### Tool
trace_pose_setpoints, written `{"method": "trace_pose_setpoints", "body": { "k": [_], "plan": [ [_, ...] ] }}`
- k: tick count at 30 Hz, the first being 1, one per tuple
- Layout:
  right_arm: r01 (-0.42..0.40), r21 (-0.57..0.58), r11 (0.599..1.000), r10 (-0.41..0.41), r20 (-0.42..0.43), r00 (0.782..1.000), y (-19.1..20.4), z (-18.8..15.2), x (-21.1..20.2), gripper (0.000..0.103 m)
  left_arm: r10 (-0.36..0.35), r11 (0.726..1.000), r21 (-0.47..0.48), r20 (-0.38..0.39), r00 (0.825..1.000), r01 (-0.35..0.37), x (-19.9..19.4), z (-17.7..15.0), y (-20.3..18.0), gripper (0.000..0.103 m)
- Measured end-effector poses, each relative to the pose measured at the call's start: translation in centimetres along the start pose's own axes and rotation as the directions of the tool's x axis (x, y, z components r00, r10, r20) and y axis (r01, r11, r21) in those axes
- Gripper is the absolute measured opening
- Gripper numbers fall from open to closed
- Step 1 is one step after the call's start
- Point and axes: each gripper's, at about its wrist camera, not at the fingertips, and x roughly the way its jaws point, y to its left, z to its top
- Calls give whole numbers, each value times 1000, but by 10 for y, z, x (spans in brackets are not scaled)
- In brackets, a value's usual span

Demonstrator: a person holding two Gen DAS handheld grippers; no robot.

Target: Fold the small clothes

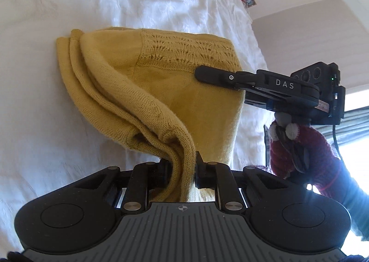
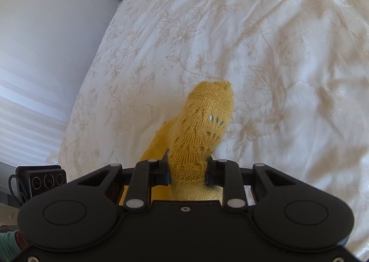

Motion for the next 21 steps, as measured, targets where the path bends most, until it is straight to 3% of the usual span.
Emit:
{"method": "trace_pose_setpoints", "body": {
  "k": [2,4,7,9,13,16,21],
  "plan": [
    [35,-12,999,-36,-13,999,-11,-13,-10,37,36,999,-11,-10,999,-36,8,-17,0,18],
    [113,-25,993,-114,-9,993,-25,-21,-11,39,129,991,-39,-18,991,-130,16,-34,7,18],
    [262,-6,965,-262,38,964,-52,-25,-11,44,301,949,-87,-41,953,-303,22,-56,20,19],
    [328,12,945,-328,62,943,-63,-24,-13,52,354,927,-121,-40,935,-356,21,-69,25,23],
    [328,-27,944,-323,124,938,-58,-31,-29,57,431,898,-105,11,902,-427,15,-79,11,23],
    [310,-83,947,-297,143,944,-46,-40,-40,58,475,880,-43,132,870,-474,-5,-88,-13,23],
    [284,-139,949,-262,156,952,-34,-53,-50,62,473,862,42,288,833,-505,-18,-79,-47,31]
  ]
}}
